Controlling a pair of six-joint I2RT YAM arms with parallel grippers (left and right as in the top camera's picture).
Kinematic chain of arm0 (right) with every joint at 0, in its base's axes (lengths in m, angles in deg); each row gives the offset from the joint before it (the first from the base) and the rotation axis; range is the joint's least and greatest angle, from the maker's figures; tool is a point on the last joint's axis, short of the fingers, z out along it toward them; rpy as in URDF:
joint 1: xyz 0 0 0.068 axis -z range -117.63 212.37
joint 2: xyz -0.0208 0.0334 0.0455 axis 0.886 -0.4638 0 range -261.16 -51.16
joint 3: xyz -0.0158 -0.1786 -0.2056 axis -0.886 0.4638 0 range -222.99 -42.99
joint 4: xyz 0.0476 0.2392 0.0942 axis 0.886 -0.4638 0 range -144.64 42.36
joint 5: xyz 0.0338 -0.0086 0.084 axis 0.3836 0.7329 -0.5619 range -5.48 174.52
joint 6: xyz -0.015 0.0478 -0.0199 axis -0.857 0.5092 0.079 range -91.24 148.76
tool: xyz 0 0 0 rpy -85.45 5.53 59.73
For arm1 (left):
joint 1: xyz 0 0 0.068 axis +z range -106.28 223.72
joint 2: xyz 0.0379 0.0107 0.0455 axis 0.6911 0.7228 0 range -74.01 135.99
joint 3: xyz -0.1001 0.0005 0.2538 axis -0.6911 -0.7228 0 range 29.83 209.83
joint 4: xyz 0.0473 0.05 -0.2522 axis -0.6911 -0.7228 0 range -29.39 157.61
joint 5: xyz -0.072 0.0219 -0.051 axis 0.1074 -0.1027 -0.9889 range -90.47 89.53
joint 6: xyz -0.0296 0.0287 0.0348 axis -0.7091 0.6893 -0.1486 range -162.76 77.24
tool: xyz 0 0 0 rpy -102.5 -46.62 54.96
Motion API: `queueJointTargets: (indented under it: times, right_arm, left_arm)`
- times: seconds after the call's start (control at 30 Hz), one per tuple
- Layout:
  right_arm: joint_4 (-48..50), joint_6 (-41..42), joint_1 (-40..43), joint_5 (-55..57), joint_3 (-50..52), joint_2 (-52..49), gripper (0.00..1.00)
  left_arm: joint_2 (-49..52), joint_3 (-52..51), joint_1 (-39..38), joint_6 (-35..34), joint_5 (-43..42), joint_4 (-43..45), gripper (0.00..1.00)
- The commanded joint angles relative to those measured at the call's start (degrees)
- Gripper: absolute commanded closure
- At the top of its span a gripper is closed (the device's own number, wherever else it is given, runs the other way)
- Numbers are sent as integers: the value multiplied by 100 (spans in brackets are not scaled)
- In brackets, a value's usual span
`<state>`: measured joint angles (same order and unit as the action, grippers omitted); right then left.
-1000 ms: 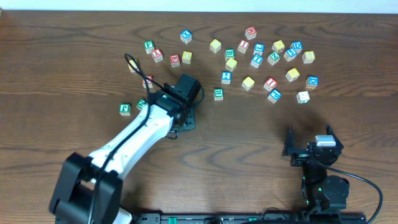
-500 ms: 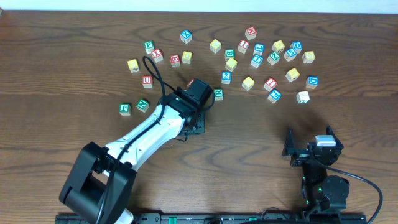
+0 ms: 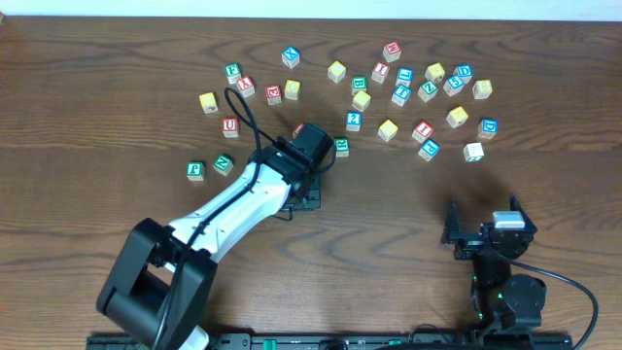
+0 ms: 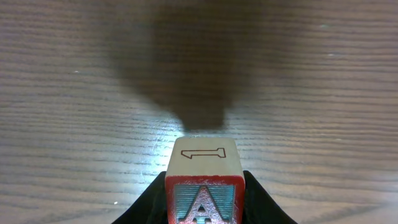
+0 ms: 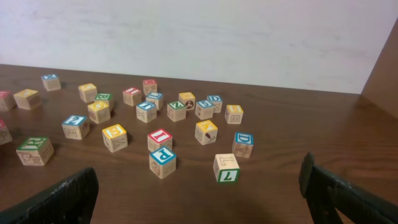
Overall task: Spell out AI2
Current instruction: 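Lower the A block onto the table with the left gripper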
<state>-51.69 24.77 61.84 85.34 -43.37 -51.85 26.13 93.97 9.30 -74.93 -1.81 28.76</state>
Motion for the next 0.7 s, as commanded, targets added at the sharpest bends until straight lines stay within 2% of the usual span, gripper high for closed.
queueJointTargets:
  times: [0.0, 0.67]
  right_arm:
    - [-28, 50, 76, -33, 7, 35, 1]
    - [-26, 50, 76, -35, 7, 35, 1]
  left_arm:
    - [199, -39, -7, 37, 70, 7, 83]
    - [262, -39, -7, 37, 70, 59, 83]
